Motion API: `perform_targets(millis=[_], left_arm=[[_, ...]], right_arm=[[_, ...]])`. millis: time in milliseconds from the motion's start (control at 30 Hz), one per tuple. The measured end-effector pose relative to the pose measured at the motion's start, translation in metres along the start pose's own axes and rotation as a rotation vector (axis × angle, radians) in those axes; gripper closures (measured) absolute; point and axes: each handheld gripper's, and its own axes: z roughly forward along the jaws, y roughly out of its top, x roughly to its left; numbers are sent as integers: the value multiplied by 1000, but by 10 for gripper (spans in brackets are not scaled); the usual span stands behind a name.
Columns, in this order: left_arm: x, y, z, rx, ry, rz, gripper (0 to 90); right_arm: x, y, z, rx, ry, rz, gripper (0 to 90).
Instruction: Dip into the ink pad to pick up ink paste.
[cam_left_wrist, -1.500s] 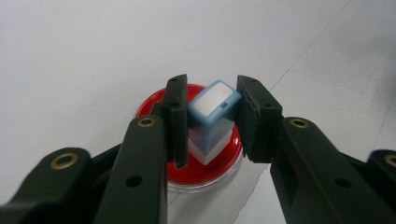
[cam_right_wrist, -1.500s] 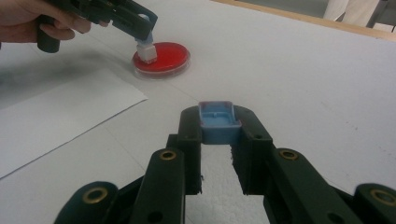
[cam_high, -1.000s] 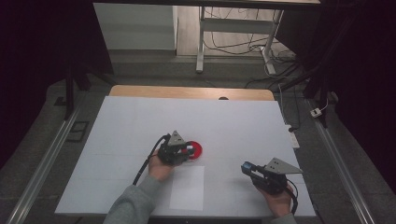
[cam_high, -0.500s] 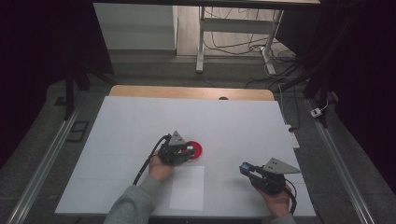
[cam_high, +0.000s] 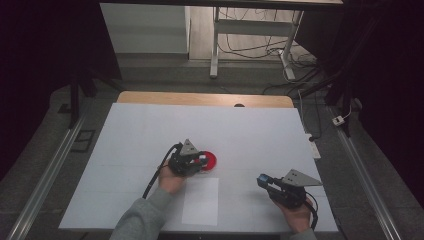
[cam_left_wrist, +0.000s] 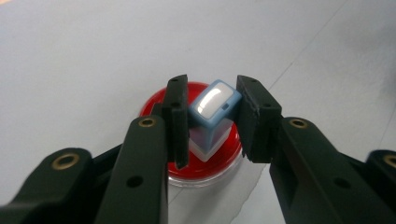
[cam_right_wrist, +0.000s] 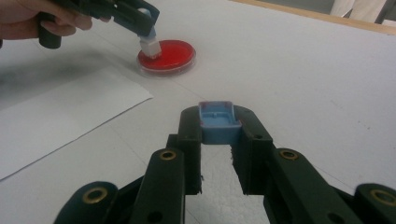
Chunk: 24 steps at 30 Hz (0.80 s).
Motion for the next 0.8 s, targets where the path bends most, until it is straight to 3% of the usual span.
perform_targets(millis=[333,800], left_arm=[[9,12,-8,-31,11,-17,665],[15,13,4,1,18,-34,666]], right_arm=[[0,0,1,1,5,-3,736],[0,0,0,-2,4,-3,736]])
